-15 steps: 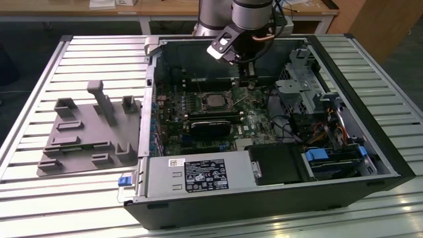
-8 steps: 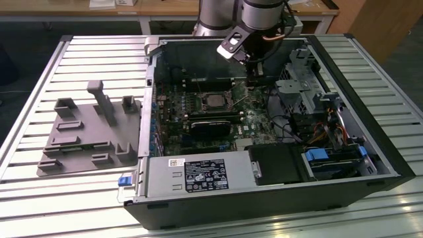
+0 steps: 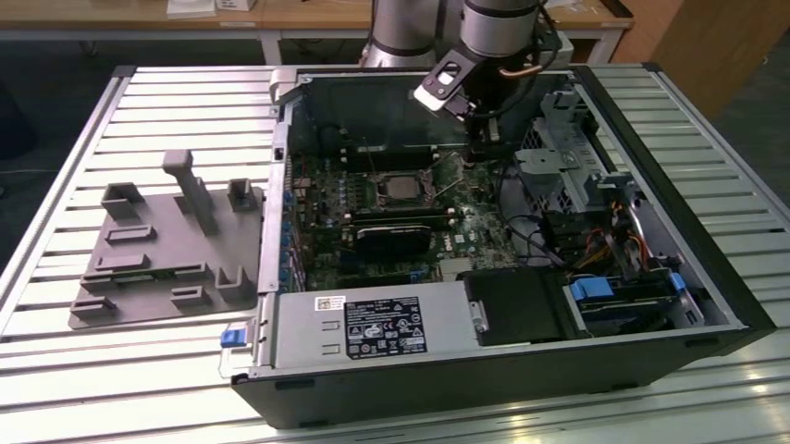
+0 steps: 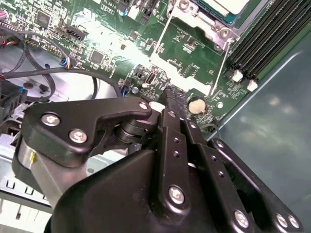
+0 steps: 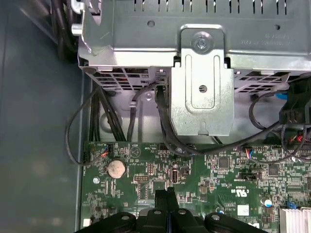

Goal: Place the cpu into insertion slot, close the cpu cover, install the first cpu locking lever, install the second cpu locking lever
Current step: 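Close the cpu cover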

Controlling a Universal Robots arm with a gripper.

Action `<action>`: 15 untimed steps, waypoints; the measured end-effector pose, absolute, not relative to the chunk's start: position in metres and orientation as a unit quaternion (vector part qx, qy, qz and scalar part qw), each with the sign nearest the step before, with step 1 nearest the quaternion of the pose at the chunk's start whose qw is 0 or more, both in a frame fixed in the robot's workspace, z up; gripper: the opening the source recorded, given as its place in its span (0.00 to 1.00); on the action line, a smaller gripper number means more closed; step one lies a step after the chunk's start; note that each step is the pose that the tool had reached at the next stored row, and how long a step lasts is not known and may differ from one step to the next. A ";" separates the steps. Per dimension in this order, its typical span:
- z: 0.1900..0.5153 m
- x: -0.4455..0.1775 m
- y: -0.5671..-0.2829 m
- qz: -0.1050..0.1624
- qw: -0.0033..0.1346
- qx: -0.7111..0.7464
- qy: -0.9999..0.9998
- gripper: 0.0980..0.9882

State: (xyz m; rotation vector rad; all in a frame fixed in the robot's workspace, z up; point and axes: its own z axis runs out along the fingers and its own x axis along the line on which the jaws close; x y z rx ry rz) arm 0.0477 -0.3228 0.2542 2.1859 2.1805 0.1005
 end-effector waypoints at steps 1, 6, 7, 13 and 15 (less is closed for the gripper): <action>0.253 0.048 -0.323 0.032 0.026 0.708 0.705 0.00; 0.250 0.051 -0.323 0.032 0.026 0.710 0.703 0.00; 0.248 0.051 -0.323 0.032 0.026 0.710 0.703 0.00; 0.238 0.052 -0.323 0.031 0.025 0.711 0.702 0.00; 0.237 0.052 -0.323 0.031 0.025 0.711 0.702 0.00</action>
